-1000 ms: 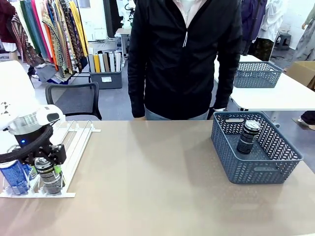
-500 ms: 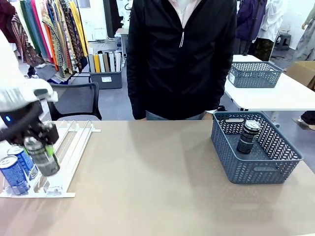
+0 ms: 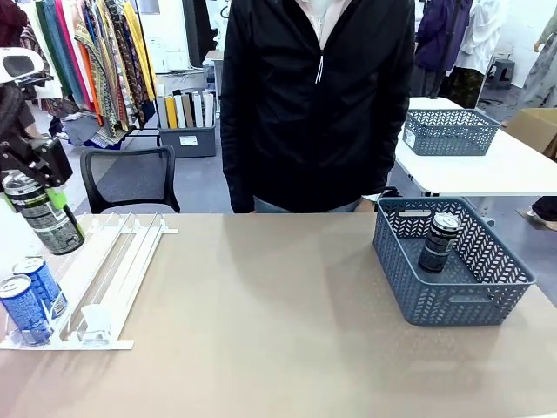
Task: Retrieve and store the cans from the dispenser.
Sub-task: Pick up the last remaining can from one row of the Automatic Can Dispenser and place it in the middle of the table.
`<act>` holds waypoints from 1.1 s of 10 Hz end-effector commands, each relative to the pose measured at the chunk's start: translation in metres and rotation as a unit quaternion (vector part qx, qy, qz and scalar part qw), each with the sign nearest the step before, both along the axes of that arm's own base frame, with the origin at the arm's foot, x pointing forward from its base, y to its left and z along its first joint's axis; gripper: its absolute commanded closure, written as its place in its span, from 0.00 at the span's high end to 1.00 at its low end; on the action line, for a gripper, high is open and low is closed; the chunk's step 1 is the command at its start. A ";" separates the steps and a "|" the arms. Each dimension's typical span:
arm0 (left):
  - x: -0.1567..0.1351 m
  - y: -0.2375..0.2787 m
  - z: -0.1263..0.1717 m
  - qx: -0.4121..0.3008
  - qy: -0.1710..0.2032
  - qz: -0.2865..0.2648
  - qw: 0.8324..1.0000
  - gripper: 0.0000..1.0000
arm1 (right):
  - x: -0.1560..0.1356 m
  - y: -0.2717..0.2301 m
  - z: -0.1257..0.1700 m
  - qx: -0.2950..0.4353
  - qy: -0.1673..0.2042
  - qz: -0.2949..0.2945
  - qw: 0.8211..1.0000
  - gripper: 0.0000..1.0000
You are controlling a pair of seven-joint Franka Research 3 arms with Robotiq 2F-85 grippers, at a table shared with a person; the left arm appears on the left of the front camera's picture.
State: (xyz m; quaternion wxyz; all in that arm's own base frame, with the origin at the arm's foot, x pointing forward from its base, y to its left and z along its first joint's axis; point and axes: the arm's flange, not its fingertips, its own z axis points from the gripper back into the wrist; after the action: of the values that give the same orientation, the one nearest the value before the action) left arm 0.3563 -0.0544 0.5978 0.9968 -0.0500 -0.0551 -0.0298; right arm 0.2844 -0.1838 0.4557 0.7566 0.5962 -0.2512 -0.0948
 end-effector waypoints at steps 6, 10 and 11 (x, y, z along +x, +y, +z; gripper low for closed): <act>0.001 -0.071 -0.012 0.003 -0.005 -0.086 0.996 0.00 | 0.003 0.000 0.004 0.009 -0.012 -0.004 1.000 1.00; 0.043 -0.244 -0.036 0.055 -0.050 -0.157 0.985 0.00 | 0.003 0.000 0.004 0.009 -0.012 -0.004 1.000 1.00; 0.050 -0.278 -0.053 0.048 -0.049 -0.189 0.980 0.00 | 0.003 0.000 0.004 0.009 -0.012 -0.004 1.000 1.00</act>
State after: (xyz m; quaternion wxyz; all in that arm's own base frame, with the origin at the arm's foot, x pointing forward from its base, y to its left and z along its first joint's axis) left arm 0.3773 -0.3216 0.5446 0.9725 -0.0250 -0.0865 -0.2148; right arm 0.2843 -0.1838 0.4558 0.7567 0.5961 -0.2513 -0.0947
